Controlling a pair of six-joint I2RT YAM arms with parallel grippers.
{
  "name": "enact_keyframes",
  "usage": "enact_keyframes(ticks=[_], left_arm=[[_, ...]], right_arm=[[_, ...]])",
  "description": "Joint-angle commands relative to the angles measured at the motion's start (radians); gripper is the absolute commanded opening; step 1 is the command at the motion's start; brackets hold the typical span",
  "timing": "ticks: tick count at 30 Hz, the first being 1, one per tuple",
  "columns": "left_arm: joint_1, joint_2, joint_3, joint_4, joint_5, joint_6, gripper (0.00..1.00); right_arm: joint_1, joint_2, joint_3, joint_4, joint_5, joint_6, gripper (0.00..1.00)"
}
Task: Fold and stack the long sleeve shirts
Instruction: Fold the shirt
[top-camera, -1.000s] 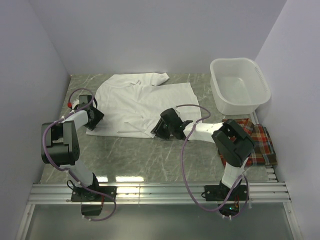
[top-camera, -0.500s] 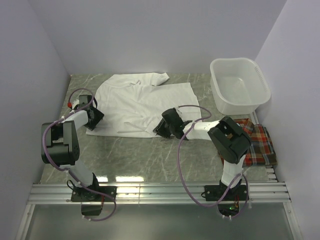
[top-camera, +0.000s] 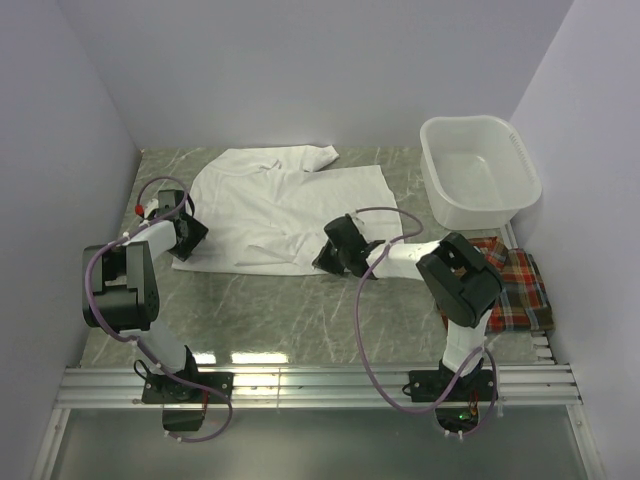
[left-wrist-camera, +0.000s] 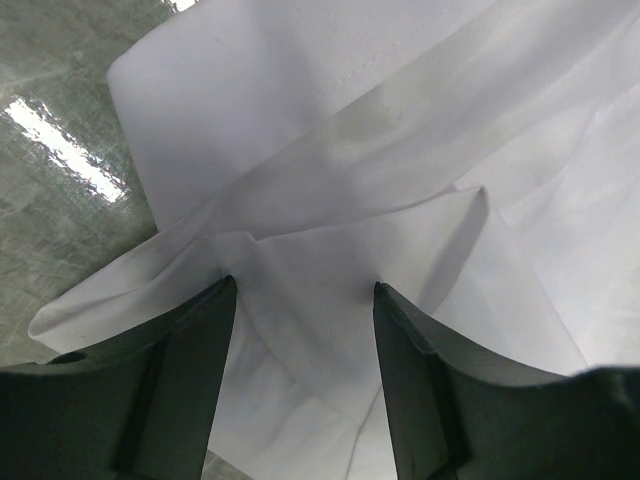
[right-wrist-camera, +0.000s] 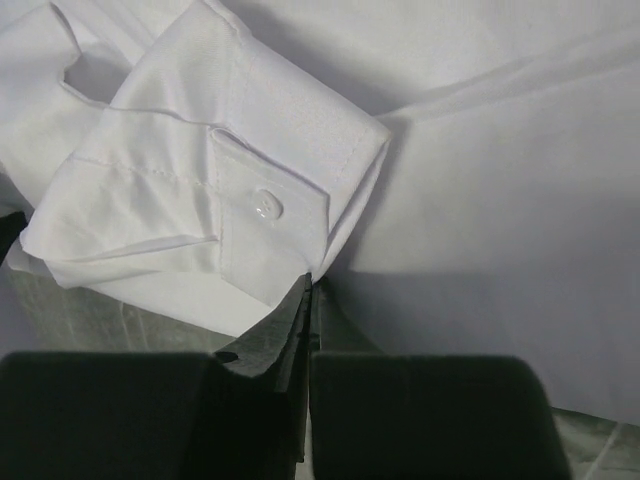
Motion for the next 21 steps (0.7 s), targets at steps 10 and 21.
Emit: enact_keyframes(ticks=[10, 21], left_arm=[[0.004, 0.006, 0.024, -0.026, -0.021, 0.001, 0.64], [0.004, 0.013, 0.027, -0.035, -0.02, -0.007, 0.64]], right_arm=[[-0.042, -0.165, 0.206, -0.258, 0.143, -0.409, 0.0], [-0.08, -0.173, 0.368, -0.337, 0.107, -0.647, 0.0]])
